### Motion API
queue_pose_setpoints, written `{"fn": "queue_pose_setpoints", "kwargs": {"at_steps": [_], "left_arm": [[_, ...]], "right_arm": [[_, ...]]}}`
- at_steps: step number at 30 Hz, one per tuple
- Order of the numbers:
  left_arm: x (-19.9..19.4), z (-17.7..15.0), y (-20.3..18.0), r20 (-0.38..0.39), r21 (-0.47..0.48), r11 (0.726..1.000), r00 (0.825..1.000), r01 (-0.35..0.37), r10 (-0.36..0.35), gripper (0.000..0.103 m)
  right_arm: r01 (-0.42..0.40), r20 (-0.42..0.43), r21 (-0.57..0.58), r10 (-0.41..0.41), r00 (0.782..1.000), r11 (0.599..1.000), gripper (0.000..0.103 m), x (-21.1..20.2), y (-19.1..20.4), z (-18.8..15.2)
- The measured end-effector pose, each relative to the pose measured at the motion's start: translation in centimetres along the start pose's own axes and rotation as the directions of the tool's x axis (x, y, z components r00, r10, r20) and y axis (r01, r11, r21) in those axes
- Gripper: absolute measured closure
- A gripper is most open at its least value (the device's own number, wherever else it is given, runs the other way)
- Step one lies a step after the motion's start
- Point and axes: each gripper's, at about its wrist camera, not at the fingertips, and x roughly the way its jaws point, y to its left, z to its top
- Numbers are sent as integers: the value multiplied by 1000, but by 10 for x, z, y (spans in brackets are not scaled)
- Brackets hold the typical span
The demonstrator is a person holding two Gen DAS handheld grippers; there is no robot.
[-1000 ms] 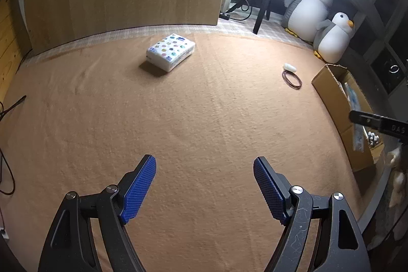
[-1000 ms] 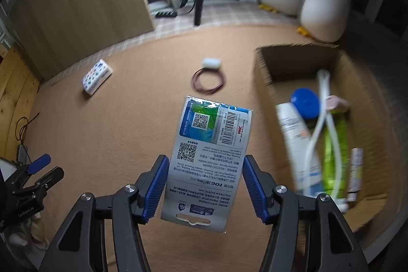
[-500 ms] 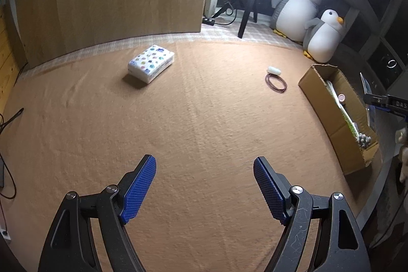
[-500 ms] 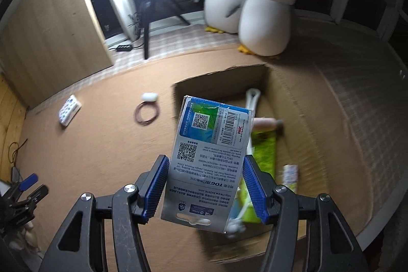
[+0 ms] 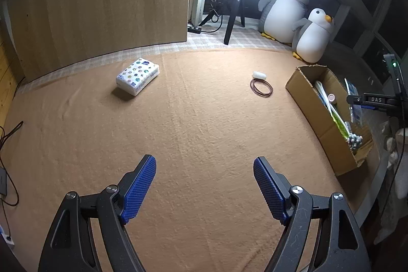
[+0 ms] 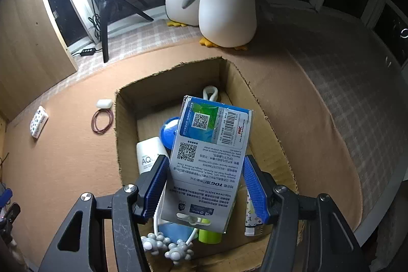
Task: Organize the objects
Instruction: 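Carry the card package into the box with the right tool and open, then move the left tool to the patterned tissue pack and close on it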
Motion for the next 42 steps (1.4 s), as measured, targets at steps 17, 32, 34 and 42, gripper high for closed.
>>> {"fn": "queue_pose_setpoints", "kwargs": {"at_steps": [17, 32, 34, 42], "left_arm": [[2, 2, -5, -2, 22, 1000, 1000, 12, -12, 21], [13, 17, 45, -3, -20, 998, 998, -57, 57, 21], [16, 26, 53, 6, -19, 996, 996, -91, 91, 21], [45, 82, 91, 12, -36, 987, 987, -158, 159, 21]], "right_arm": [[-9, 4, 32, 9, 1000, 999, 43, -3, 1, -1], [-131, 57, -15, 132, 990, 991, 43, -37, 50, -16], [-152, 66, -30, 154, 986, 988, 42, -43, 62, -18], [-206, 45, -117, 212, 976, 972, 42, -46, 117, -31]]}}
